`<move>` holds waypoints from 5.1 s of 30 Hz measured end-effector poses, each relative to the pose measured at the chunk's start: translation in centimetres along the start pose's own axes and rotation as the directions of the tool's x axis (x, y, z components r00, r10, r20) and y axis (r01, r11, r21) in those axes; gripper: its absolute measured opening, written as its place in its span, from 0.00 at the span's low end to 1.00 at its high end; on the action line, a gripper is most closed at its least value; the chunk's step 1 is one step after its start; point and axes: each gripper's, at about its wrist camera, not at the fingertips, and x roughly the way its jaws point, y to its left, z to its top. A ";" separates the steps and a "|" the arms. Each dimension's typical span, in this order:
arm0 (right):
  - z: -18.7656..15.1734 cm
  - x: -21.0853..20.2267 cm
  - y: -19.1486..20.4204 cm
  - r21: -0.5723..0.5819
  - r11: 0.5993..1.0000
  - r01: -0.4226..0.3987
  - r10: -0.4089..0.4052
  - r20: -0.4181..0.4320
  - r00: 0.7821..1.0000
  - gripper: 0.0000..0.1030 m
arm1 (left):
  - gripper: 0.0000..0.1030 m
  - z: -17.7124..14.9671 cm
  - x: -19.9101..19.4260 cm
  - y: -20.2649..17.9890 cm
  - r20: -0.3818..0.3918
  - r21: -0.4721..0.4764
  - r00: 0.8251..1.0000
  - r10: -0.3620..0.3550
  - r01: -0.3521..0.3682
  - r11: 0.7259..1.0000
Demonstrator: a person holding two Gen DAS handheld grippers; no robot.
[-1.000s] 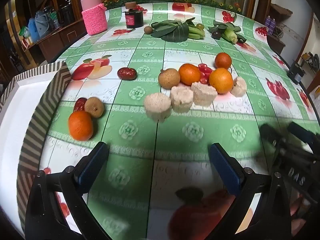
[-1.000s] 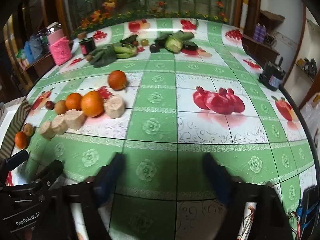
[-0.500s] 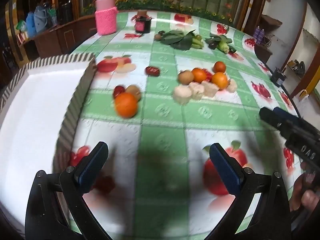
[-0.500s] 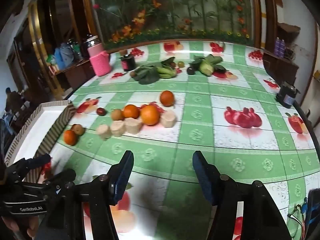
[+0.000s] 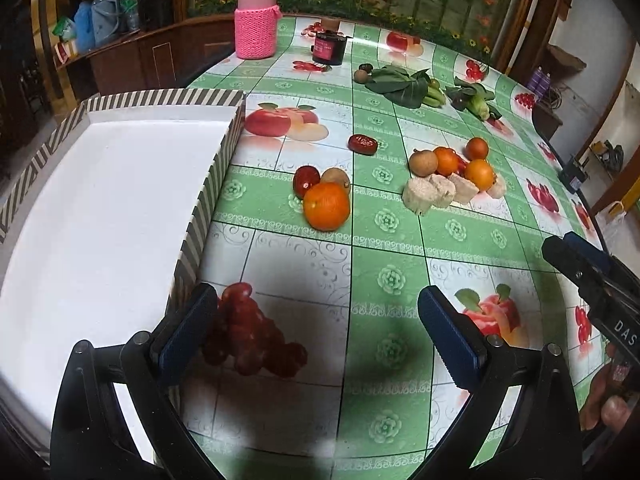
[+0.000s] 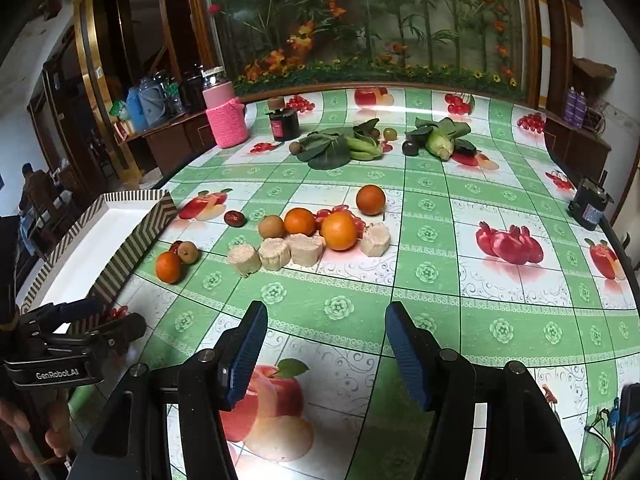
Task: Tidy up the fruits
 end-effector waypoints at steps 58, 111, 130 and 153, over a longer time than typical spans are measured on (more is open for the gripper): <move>0.4 0.6 1.0 0.003 0.997 -0.072 0.072 0.006 0.997 0.58 | 0.99 0.4 -1.2 -1.8 0.066 0.048 0.994 0.082 -0.085 0.995; 4.3 10.3 0.1 -0.089 0.992 -0.086 0.070 -0.162 0.984 0.28 | 0.94 3.3 4.0 -1.1 -0.002 -0.003 0.998 0.065 -0.065 0.998; 2.3 5.8 -0.1 -0.014 0.987 -0.159 0.157 -0.104 0.982 0.28 | 0.27 3.4 4.5 -0.8 -0.001 0.027 1.000 0.027 -0.027 0.999; 3.9 3.8 10.6 -0.115 0.911 -0.397 0.386 -0.107 0.916 0.28 | 0.27 1.6 -4.7 5.7 0.089 -0.035 0.988 0.130 -0.127 0.991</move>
